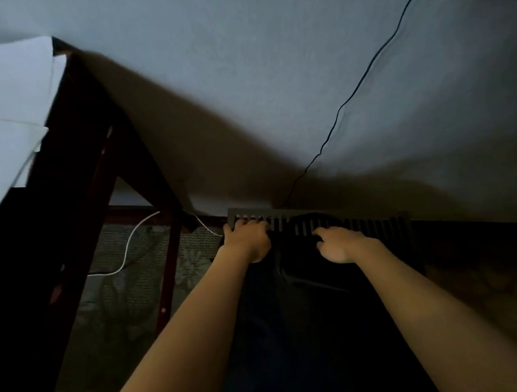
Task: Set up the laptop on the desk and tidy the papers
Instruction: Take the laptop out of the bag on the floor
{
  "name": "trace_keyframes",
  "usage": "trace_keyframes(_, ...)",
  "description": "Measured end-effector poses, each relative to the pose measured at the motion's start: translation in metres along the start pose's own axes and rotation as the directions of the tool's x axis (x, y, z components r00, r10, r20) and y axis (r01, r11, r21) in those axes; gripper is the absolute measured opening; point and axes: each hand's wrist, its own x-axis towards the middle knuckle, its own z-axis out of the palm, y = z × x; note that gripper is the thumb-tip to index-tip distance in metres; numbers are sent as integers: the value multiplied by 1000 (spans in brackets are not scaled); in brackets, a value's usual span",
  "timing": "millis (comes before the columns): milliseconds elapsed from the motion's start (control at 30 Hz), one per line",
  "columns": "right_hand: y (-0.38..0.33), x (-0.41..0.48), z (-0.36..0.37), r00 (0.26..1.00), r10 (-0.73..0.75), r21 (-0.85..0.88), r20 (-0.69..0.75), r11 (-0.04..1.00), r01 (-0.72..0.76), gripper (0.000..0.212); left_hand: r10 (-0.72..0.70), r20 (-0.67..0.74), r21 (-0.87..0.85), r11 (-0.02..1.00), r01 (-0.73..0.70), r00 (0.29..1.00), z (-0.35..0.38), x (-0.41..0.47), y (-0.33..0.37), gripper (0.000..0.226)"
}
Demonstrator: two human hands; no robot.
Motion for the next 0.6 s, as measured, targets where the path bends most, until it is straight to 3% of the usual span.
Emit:
trace_keyframes(133, 6, -1, 4, 998, 22, 74, -50, 997, -19, 46, -4, 67, 76, 997, -2, 998, -2, 9, 4, 46)
trace_keyframes(233, 5, 0, 13, 974, 40, 118, -223, 993, -14, 36, -4, 64, 91, 996, -2, 998, -2, 9, 5, 43)
trace_keyframes(367, 3, -7, 22, 912, 78, 110, -403, 993, -37, 30, 23, -9, 97, 995, -22, 1000, -6, -3, 5, 42)
trace_keyframes(600, -1, -67, 14, 837, 43, 90, -545, 996, 7, 24, 61, -132, 34, 998, -57, 989, -31, -51, 15, 27)
